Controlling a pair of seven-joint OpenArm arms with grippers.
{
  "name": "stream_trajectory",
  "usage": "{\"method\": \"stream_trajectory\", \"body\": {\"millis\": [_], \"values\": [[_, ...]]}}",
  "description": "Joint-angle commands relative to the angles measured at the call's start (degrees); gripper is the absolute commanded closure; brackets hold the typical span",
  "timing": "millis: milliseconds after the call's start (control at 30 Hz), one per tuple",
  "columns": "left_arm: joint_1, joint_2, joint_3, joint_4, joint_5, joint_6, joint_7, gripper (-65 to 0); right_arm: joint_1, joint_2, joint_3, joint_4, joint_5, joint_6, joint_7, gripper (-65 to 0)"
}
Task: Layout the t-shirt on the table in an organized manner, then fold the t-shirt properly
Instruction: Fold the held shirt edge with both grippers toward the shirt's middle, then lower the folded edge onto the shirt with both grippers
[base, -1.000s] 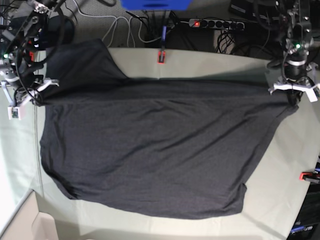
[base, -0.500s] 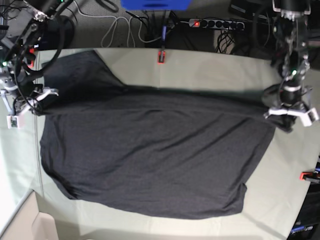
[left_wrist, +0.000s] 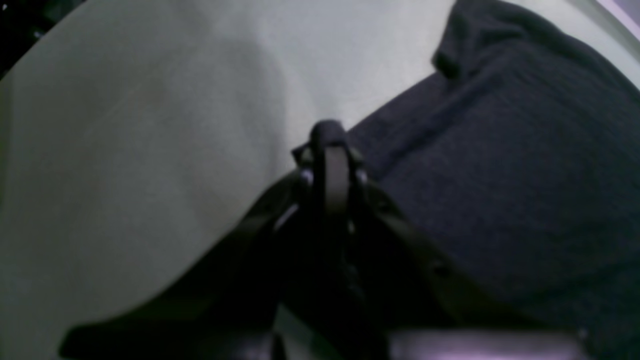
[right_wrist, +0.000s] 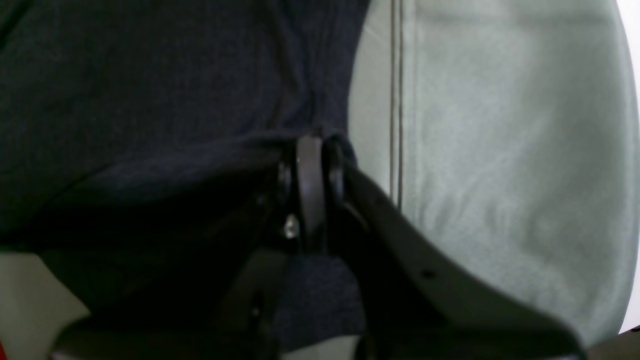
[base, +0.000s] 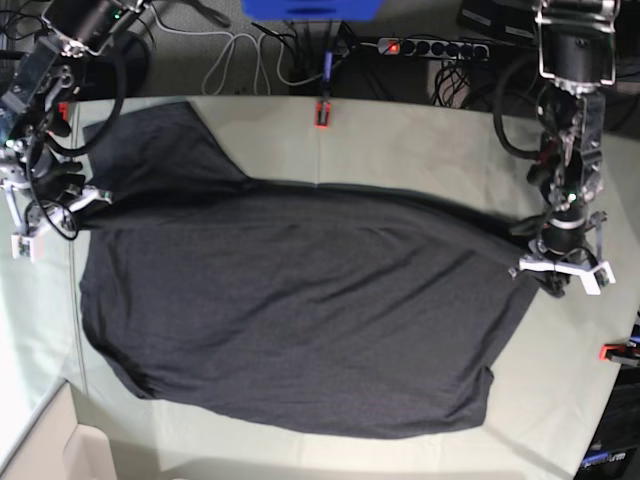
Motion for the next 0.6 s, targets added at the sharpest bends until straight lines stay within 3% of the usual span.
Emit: {"method": "stream_trajectory", "body": {"millis": [0,200,433,567], "values": [[-1.8,-1.0,-0.2,0.0,0.3,-0.1,-1.4,0.0,0.7,0.6,0.1,1.1,0.5,0.0,1.2,0.0],[-5.4,-0.7,-0.2,-6.6,0.3,-0.1,-1.3,-2.0,0.7,0.6,-0.2,1.1,0.5,0.0,1.2,0.0],[-7.5,-1.0,-0.6,-7.9,0.2,-0.1,8.2,-26.7,0.7,0.6,-0.3,1.1,0.5,0.0,1.1,0.0],[-3.8,-1.1,-0.7,-0.6,0.0,-0.1,9.6,-32.2,0.7,0.5,-0.3,1.1,0.5,0.0,0.9,0.0]]}}
